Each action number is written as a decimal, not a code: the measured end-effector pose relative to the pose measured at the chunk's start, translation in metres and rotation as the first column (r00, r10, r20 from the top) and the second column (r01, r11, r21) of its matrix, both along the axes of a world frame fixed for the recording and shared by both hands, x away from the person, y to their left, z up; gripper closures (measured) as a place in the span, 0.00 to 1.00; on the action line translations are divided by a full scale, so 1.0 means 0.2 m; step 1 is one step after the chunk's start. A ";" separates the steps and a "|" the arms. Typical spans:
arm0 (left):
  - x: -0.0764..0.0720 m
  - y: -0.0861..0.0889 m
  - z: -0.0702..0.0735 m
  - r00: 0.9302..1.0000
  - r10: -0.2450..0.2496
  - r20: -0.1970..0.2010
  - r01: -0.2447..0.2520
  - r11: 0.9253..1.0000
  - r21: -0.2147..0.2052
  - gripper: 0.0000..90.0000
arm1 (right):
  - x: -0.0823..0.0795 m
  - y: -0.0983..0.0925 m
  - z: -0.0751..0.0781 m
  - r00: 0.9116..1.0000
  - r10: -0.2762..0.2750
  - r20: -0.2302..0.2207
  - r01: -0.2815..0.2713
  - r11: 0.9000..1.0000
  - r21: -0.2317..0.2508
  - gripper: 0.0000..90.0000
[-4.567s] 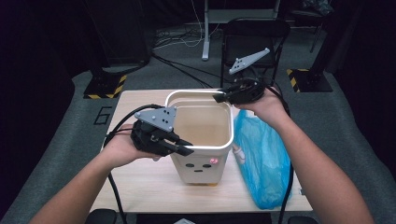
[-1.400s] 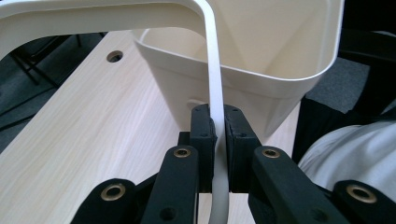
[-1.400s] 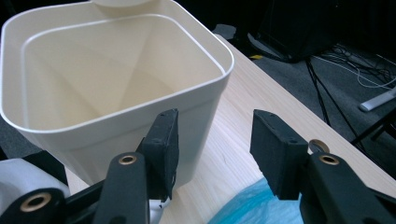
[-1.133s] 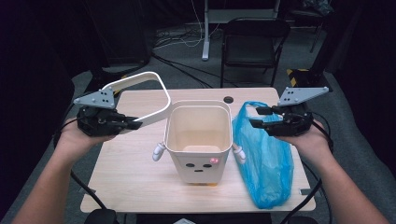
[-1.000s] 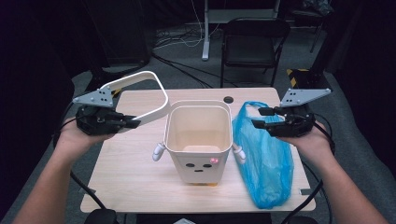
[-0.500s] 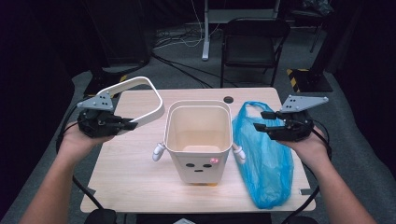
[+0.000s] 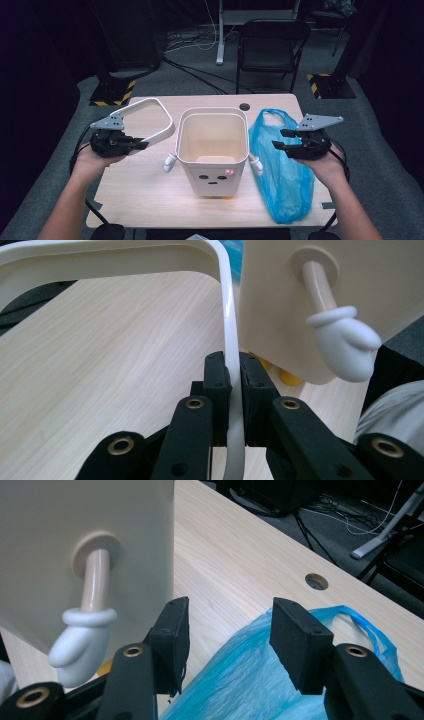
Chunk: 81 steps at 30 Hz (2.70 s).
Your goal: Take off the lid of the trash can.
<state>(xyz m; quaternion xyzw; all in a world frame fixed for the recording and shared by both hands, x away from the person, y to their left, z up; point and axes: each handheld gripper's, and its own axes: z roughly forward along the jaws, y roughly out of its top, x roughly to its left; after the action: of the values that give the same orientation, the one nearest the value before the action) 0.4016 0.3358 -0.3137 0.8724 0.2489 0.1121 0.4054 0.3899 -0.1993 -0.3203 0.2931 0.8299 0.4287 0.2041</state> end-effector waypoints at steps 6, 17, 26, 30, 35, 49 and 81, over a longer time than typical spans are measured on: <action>0.00 0.02 -0.08 1.000 0.009 -0.015 -0.009 1.000 -0.004 0.93 | -0.02 0.02 -0.05 1.000 -0.013 0.006 0.013 1.000 -0.009 0.55; 0.01 0.03 -0.22 0.999 0.040 -0.032 -0.040 0.999 0.004 0.93 | -0.07 0.06 -0.12 0.998 -0.032 0.049 0.033 0.999 -0.020 0.56; 0.03 0.05 -0.34 0.997 0.065 -0.042 -0.065 0.998 -0.001 0.93 | -0.07 0.03 -0.19 0.998 -0.054 0.031 0.054 0.998 -0.019 0.56; 0.03 0.06 -0.40 0.996 0.080 -0.049 -0.080 0.997 -0.001 0.93 | -0.06 0.00 -0.24 0.998 -0.067 0.014 0.067 0.998 -0.013 0.56; 0.05 0.07 -0.48 0.994 0.098 -0.057 -0.098 0.995 0.000 0.93 | -0.04 -0.03 -0.30 0.996 -0.090 -0.009 0.089 0.996 -0.011 0.57; 0.05 0.10 -0.67 0.986 0.138 -0.093 -0.140 0.990 -0.020 0.93 | -0.03 -0.12 -0.44 0.986 -0.163 -0.032 0.163 0.986 0.016 0.56; 0.06 0.13 -0.92 0.968 0.191 -0.160 -0.178 0.980 0.090 0.93 | 0.04 -0.33 -0.78 0.912 -0.390 -0.127 0.384 0.921 -0.070 0.49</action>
<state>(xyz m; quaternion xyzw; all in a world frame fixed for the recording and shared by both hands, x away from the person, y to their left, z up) 0.4133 0.3617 -0.4979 0.8665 0.3579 0.0845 0.3377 0.3977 -0.2653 -0.4754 0.4761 0.7766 0.3405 0.2330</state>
